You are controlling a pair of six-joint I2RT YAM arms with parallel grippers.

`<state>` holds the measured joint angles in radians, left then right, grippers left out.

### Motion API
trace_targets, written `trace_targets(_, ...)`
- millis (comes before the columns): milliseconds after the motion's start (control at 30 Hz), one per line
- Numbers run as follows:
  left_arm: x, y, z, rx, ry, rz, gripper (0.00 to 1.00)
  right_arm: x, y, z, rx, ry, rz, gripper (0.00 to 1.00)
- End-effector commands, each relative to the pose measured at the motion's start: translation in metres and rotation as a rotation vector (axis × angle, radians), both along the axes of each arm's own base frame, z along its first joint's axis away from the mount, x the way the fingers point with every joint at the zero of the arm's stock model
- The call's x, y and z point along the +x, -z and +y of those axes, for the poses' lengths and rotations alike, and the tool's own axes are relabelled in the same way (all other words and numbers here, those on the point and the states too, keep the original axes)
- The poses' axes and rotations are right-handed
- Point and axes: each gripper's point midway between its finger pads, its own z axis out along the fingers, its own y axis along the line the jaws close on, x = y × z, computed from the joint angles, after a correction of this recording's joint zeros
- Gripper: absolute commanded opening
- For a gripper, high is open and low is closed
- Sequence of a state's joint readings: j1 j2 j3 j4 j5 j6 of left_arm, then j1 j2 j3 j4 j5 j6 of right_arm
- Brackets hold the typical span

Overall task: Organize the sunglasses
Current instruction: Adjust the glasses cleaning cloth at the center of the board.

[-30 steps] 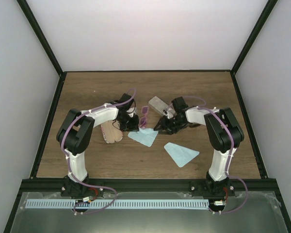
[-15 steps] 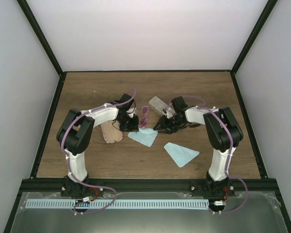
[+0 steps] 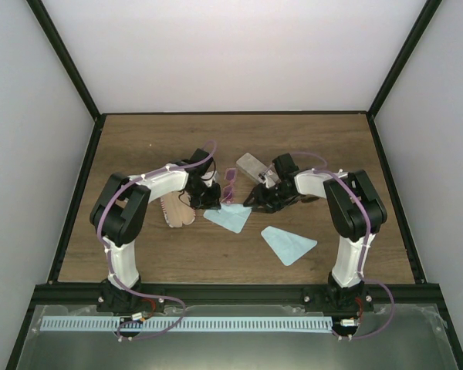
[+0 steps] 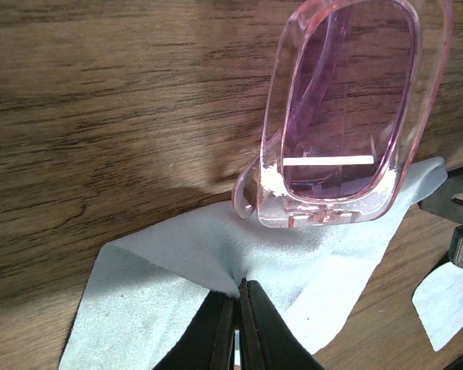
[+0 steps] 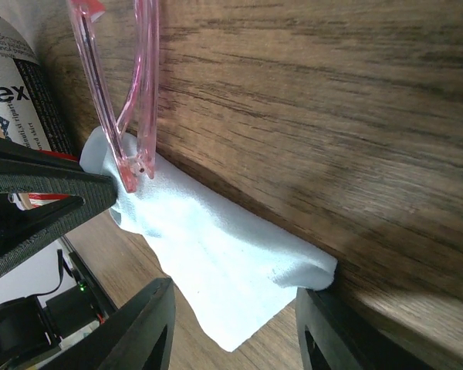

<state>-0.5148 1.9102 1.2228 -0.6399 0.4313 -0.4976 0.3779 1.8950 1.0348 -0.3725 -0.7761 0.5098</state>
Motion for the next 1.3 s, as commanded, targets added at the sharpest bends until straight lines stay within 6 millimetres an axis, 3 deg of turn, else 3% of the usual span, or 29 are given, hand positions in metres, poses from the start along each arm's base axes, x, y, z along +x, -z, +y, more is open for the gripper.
trace_targets(0, 0.005, -0.009, 0.0, -0.017, -0.006, -0.018, 0.04, -0.025, 0.032, -0.02, -0.105, 0.057, 0.164, 0.46)
trace_targets(467, 0.005, -0.008, 0.001, -0.021, -0.009, -0.016, 0.04, -0.03, 0.037, -0.034, -0.139, 0.122, 0.254, 0.48)
trace_targets(733, 0.008, -0.011, -0.003, -0.042, -0.011, -0.026, 0.04, -0.044, 0.054, -0.044, -0.181, 0.129, 0.341, 0.13)
trace_targets(867, 0.008, -0.008, -0.005, -0.057, -0.015, -0.021, 0.04, -0.048, 0.058, -0.047, -0.199, 0.123, 0.359, 0.03)
trace_targets(967, 0.007, -0.006, -0.006, -0.061, -0.014, -0.018, 0.04, -0.052, 0.06, -0.048, -0.206, 0.118, 0.371, 0.01)
trace_targets(1067, 0.008, -0.007, -0.005, -0.062, -0.015, -0.023, 0.04, -0.049, 0.052, -0.046, -0.19, 0.112, 0.354, 0.01)
trace_targets(1267, 0.01, -0.005, -0.007, -0.07, -0.021, -0.023, 0.04, -0.023, 0.012, -0.048, -0.213, 0.119, 0.202, 0.01)
